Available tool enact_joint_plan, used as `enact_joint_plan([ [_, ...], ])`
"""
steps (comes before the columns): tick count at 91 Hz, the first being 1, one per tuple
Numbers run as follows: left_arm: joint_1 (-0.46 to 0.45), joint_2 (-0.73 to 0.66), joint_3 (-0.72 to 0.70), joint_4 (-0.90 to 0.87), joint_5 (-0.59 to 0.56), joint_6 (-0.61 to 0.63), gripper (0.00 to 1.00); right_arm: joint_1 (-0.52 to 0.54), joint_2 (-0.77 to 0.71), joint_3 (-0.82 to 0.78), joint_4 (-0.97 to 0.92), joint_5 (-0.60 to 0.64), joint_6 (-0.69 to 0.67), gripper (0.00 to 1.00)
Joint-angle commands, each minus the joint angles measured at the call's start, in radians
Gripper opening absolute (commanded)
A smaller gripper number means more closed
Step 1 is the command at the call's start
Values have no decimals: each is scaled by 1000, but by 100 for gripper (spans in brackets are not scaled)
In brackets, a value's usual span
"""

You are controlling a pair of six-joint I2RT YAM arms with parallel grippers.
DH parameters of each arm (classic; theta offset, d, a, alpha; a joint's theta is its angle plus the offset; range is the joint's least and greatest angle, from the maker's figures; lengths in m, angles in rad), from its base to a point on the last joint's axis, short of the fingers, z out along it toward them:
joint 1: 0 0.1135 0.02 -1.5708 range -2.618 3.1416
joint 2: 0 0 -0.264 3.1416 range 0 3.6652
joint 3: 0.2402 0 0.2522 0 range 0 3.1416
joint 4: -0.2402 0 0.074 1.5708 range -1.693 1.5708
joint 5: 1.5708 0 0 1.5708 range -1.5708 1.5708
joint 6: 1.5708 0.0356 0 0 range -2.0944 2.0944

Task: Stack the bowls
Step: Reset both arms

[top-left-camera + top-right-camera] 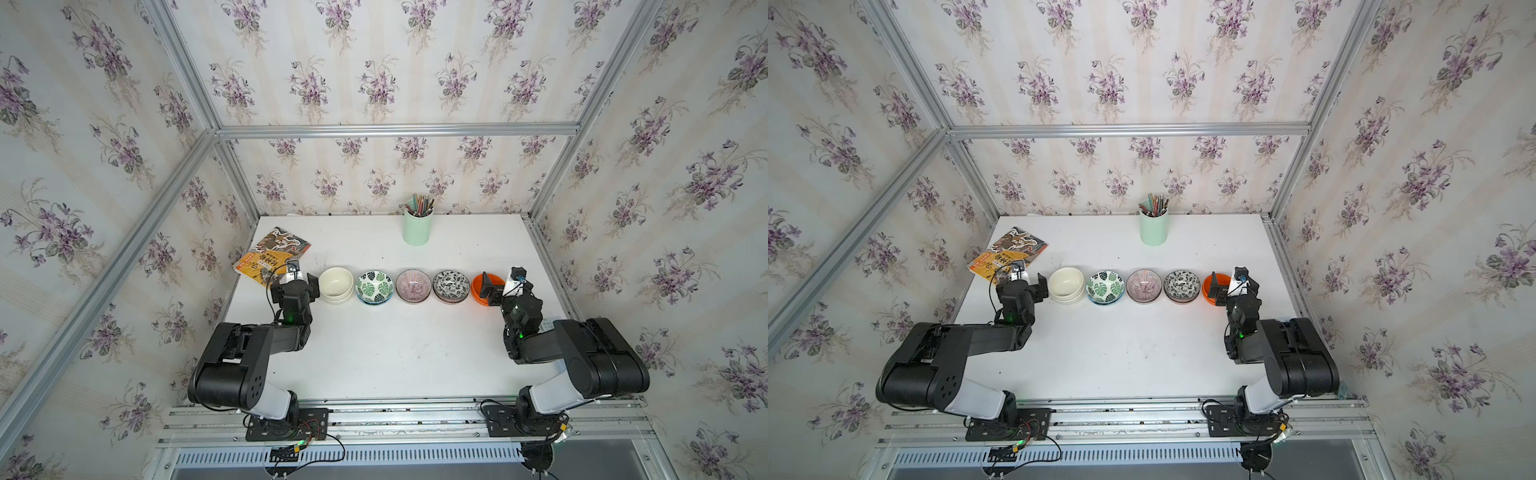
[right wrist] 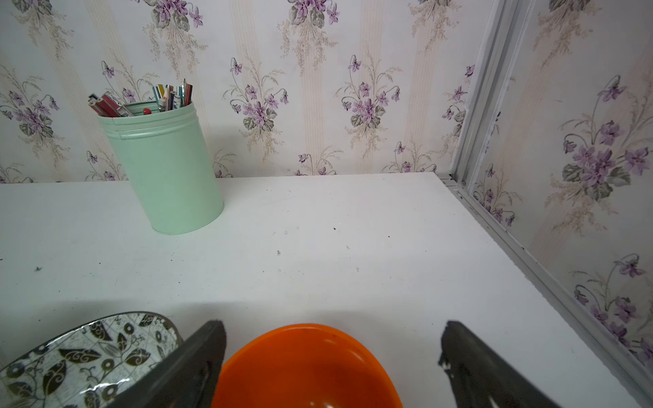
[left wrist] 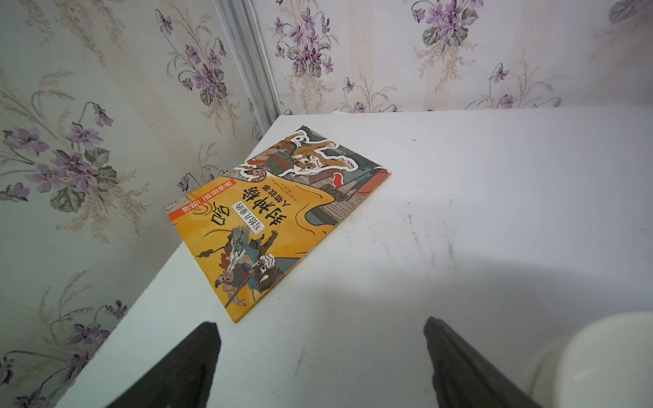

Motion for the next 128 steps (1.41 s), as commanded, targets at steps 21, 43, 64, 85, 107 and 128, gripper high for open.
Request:
enact_joint_plan([
  [21, 19, -10, -13, 42, 76, -16, 99, 0, 2, 2, 17, 9, 5, 100],
  [43, 44, 25, -58, 136, 133, -36, 99, 0, 2, 0, 19, 14, 5, 100],
  [64, 42, 47, -11, 82, 142, -16, 100, 0, 0, 0, 20, 14, 5, 100],
  [85, 42, 48, -9, 82, 137, -17, 100, -1, 1, 2, 19, 15, 5, 100],
  [107, 42, 47, -8, 78, 137, -19, 100, 0, 0, 1, 18, 16, 6, 100],
  [128, 42, 47, -8, 79, 137, -19, 100, 0, 1, 1, 20, 18, 6, 100],
])
